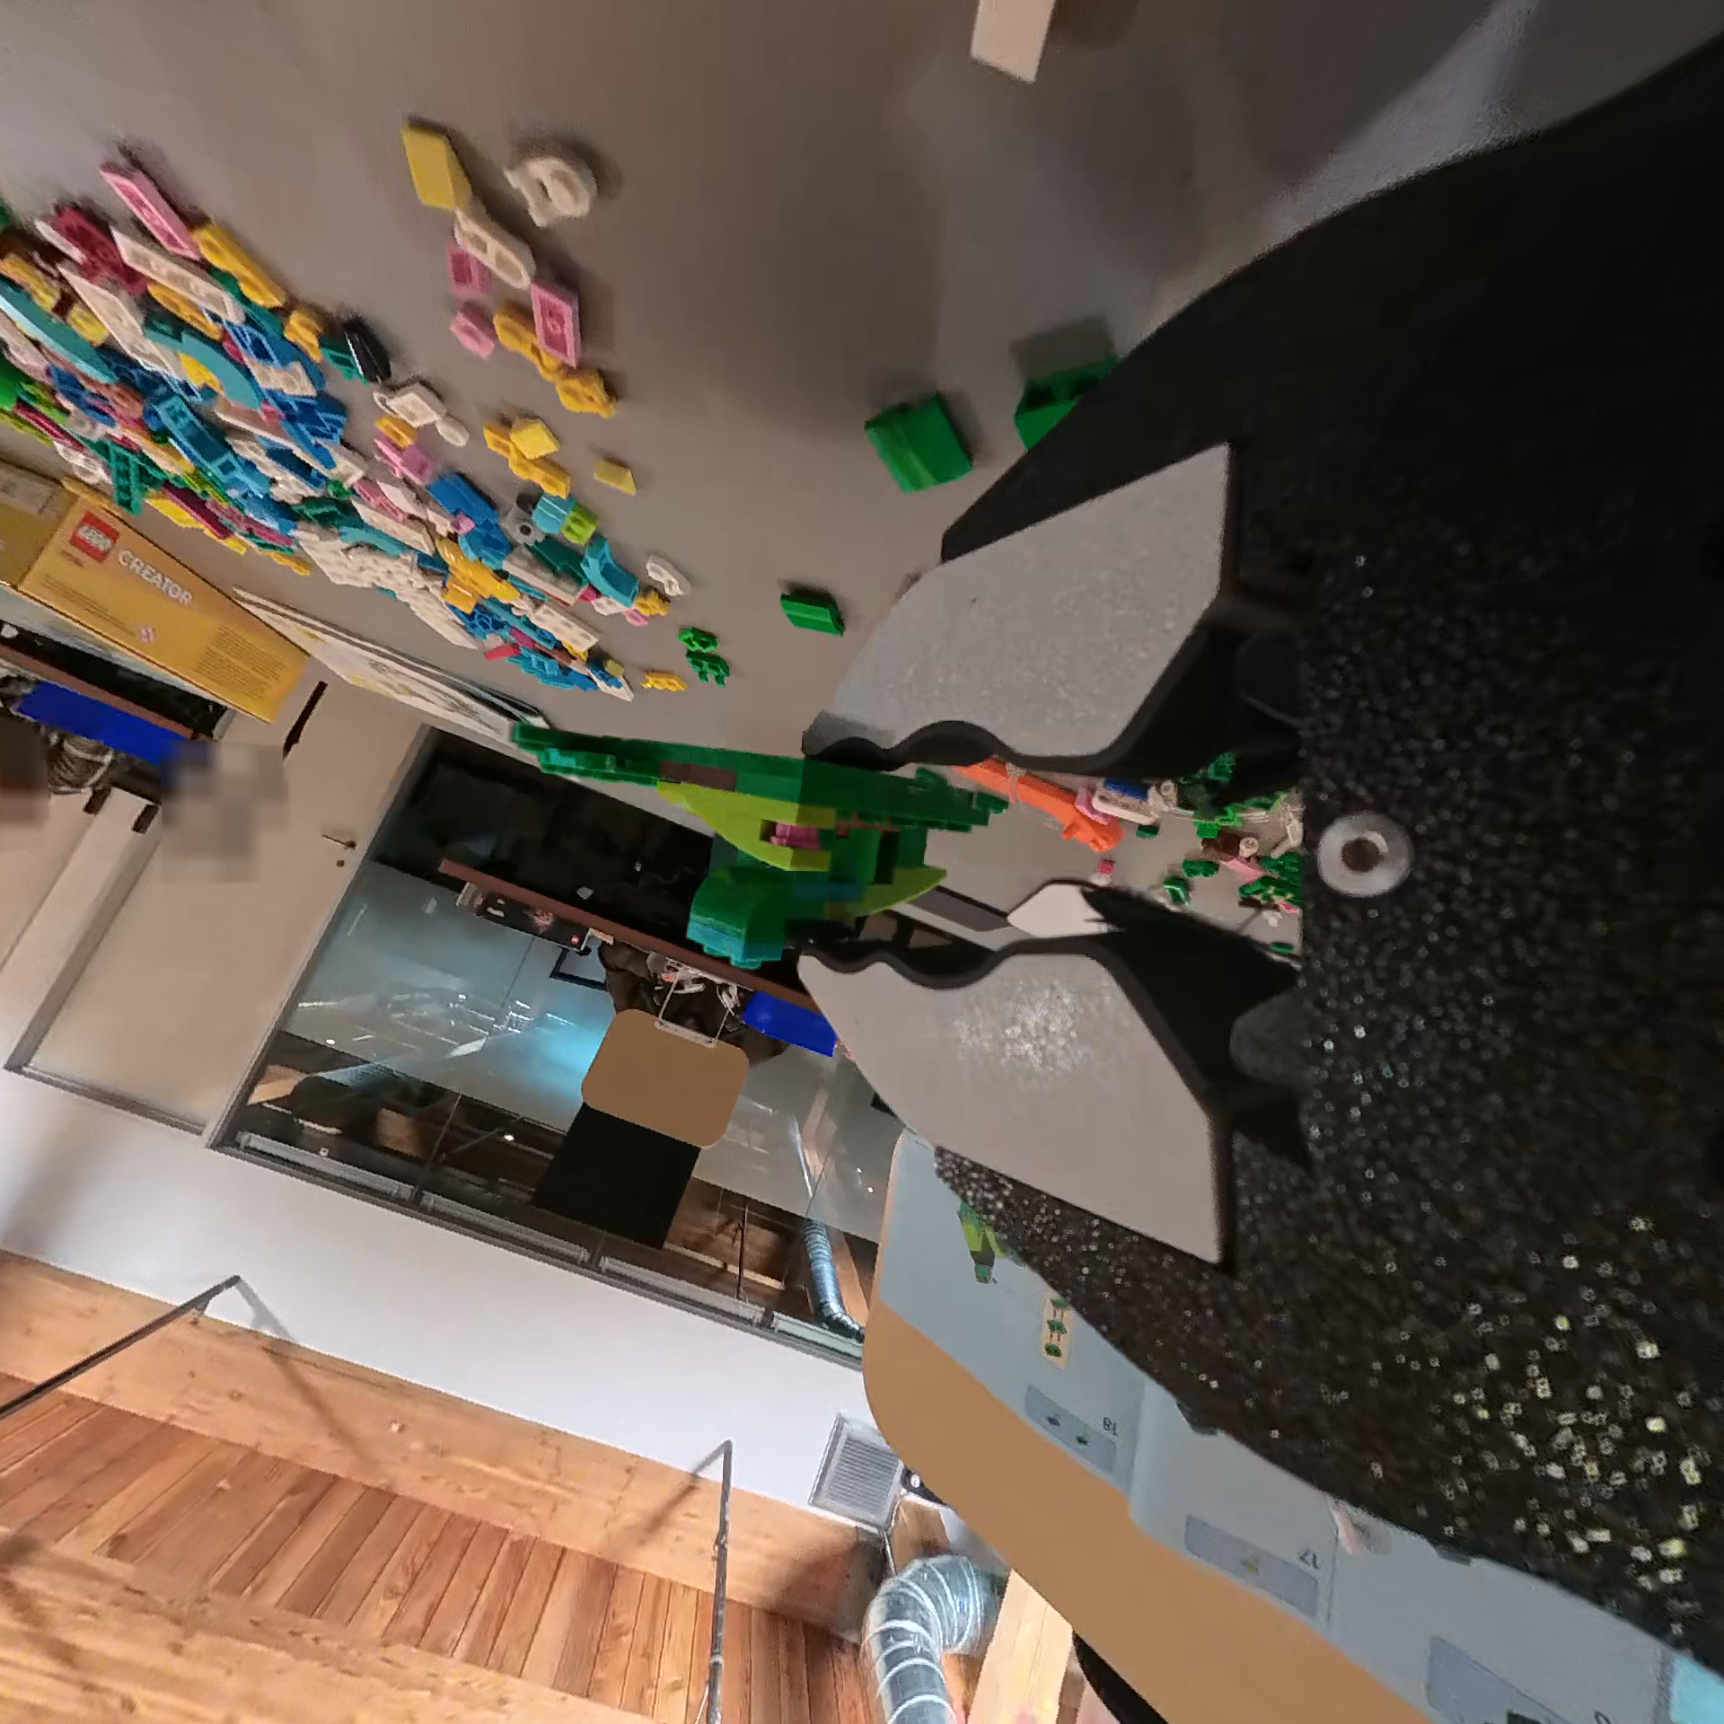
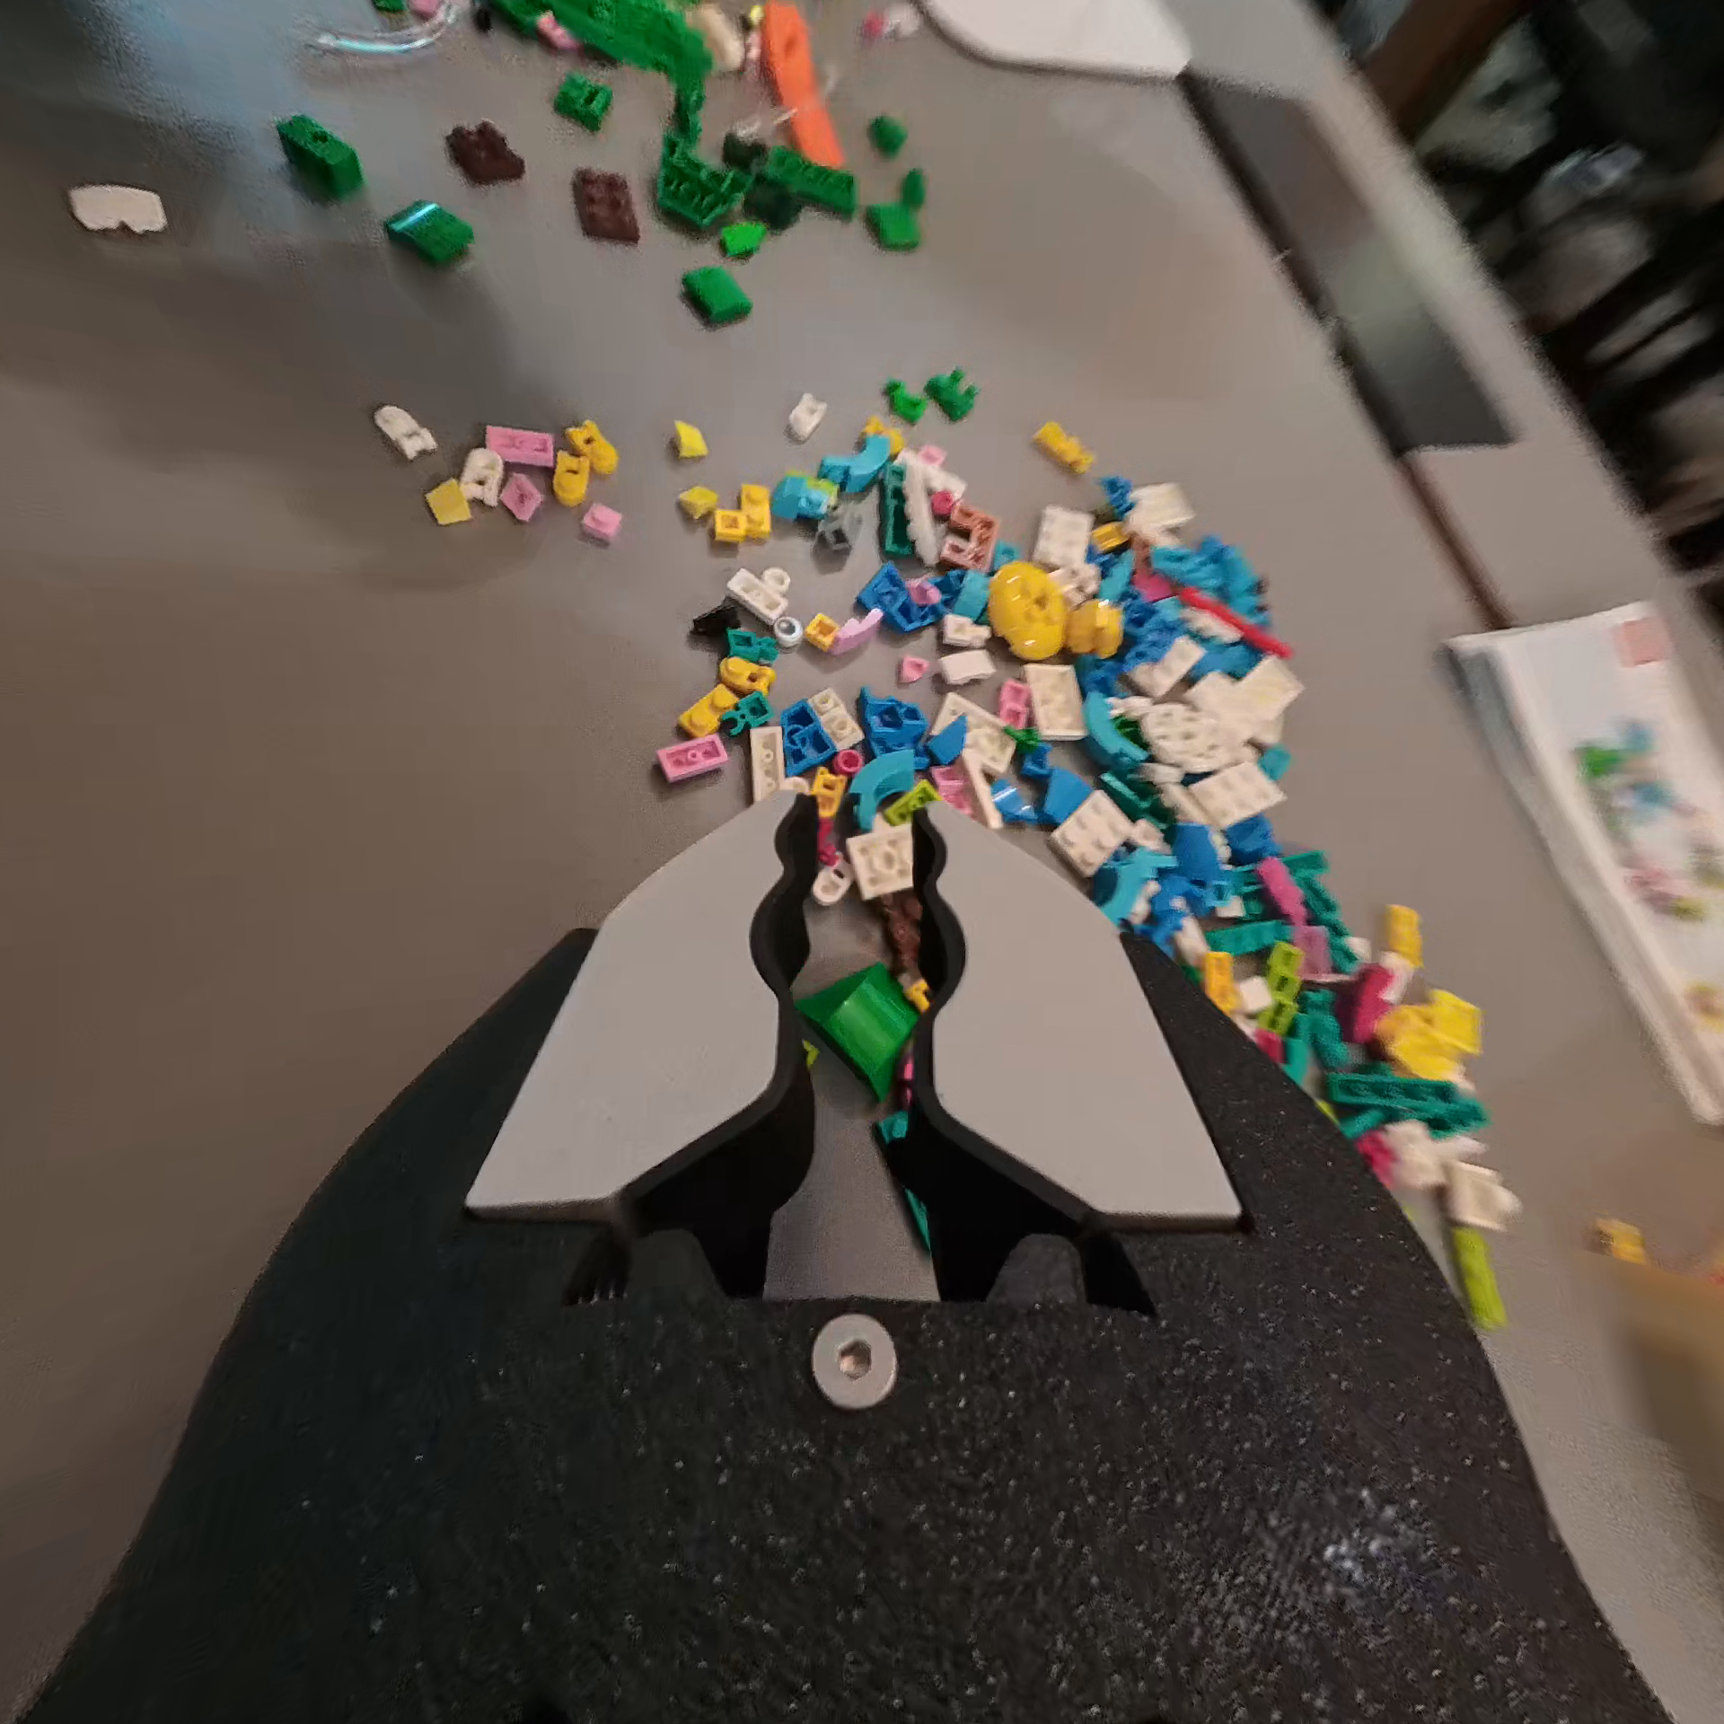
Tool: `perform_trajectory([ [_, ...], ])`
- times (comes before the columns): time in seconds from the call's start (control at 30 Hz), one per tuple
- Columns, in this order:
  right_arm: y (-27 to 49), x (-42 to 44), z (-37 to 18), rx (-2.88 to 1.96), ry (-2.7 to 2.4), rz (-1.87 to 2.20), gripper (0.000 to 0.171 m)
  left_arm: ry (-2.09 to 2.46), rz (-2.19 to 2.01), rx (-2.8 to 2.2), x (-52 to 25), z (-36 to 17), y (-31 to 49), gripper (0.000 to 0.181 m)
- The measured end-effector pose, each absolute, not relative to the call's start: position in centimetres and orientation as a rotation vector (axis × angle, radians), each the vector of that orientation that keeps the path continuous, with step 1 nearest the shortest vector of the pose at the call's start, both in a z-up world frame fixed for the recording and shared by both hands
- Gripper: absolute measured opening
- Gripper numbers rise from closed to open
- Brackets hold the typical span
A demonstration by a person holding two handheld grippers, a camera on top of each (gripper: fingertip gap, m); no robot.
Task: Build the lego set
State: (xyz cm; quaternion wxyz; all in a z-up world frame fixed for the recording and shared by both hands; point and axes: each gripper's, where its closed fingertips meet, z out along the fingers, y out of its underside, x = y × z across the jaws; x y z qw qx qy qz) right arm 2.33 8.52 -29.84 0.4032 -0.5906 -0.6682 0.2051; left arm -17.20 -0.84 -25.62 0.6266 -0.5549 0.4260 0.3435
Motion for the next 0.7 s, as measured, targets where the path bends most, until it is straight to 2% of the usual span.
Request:
perform_trajectory([
  [0.1, 9.5, 1.8, -31.3, -1.62, -1.738, 0.584, 0.029, 0.958, 0.763, -1.29, -17.6, -25.6, -0.8, 0.034],
  [0.33, 11.0, 1.9, -32.9, -1.804, -1.682, 0.587, 0.036, 0.966, 0.731, -1.316, -17.7, -26.0, -0.8, 0.034],
  [0.7, 9.2, 2.0, -34.2, -1.896, -1.771, 0.554, 0.026, 1.001, 0.744, -1.338, -17.6, -26.6, -0.6, 0.034],
])
